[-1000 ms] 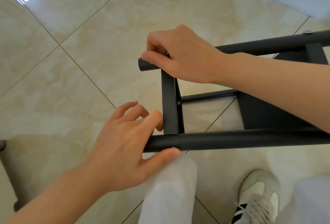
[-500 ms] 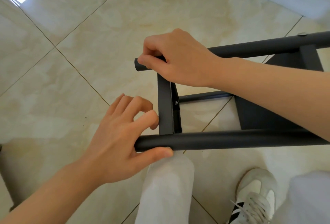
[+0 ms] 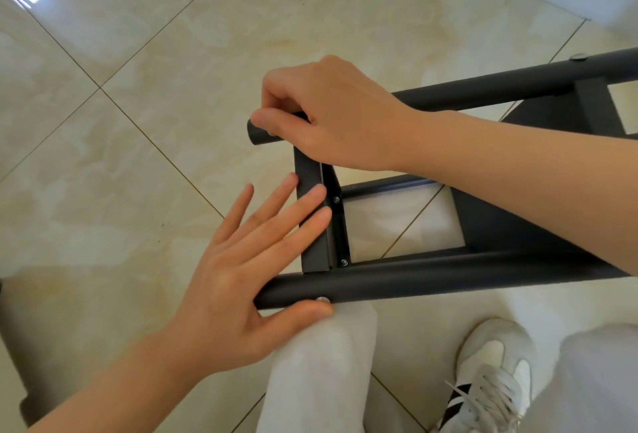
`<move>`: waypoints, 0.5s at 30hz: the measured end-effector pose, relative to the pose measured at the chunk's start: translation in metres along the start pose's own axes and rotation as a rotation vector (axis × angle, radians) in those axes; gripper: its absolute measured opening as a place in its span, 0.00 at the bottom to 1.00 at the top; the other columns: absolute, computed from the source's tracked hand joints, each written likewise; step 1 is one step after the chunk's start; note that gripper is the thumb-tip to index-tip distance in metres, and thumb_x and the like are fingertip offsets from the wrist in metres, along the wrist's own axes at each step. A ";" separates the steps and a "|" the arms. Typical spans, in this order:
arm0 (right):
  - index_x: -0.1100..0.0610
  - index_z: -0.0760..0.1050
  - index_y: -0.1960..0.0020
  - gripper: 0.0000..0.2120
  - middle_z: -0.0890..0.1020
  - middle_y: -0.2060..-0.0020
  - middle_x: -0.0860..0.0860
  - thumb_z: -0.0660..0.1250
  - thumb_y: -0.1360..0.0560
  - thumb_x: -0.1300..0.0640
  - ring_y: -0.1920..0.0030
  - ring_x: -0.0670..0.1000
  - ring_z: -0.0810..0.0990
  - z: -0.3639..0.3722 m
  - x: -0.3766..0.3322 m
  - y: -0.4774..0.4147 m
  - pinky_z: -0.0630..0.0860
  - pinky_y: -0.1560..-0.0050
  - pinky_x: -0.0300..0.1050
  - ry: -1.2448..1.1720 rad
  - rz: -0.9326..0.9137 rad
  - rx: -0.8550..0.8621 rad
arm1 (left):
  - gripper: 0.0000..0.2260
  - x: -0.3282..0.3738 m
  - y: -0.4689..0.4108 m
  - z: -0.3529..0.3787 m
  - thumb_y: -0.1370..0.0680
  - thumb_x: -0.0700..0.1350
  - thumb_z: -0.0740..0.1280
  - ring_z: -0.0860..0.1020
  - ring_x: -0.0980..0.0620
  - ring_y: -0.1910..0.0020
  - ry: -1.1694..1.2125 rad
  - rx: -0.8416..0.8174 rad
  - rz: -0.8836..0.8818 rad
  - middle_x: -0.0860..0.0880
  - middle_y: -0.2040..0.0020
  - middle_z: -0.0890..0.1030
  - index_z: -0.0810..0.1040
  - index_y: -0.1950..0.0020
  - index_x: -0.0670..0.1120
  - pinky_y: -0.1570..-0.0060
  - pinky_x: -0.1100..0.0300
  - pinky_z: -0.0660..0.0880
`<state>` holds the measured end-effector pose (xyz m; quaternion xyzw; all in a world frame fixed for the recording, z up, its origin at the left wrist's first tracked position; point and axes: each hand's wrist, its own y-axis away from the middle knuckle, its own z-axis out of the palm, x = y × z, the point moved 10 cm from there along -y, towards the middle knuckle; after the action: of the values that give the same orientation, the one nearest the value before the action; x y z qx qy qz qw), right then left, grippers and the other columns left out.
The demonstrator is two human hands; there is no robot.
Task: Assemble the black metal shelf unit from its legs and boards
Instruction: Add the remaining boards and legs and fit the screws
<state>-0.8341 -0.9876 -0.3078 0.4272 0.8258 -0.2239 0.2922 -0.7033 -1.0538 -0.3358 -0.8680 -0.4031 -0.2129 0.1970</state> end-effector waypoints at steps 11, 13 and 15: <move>0.59 0.79 0.53 0.11 0.85 0.51 0.49 0.64 0.20 0.52 0.45 0.48 0.81 -0.010 -0.015 0.026 0.72 0.44 0.43 -0.089 -0.105 0.009 | 0.28 0.004 0.008 0.006 0.19 0.55 0.65 0.60 0.39 0.21 0.162 0.050 -0.057 0.43 0.23 0.68 0.67 0.26 0.37 0.23 0.41 0.56; 0.54 0.78 0.56 0.09 0.84 0.52 0.47 0.65 0.21 0.51 0.43 0.48 0.78 -0.013 -0.016 0.046 0.71 0.43 0.44 -0.084 -0.122 0.002 | 0.28 0.004 0.007 0.007 0.19 0.55 0.65 0.60 0.39 0.21 0.160 0.048 -0.058 0.43 0.24 0.68 0.68 0.27 0.37 0.23 0.42 0.56; 0.53 0.79 0.56 0.09 0.84 0.55 0.47 0.66 0.22 0.50 0.47 0.48 0.78 -0.014 -0.011 0.067 0.73 0.45 0.46 -0.109 -0.115 -0.007 | 0.28 0.005 0.007 0.006 0.19 0.55 0.65 0.60 0.40 0.21 0.164 0.047 -0.055 0.43 0.24 0.68 0.68 0.27 0.37 0.23 0.43 0.57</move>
<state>-0.7770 -0.9495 -0.2985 0.3651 0.8327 -0.2605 0.3247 -0.6939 -1.0519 -0.3399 -0.8314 -0.4141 -0.2790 0.2438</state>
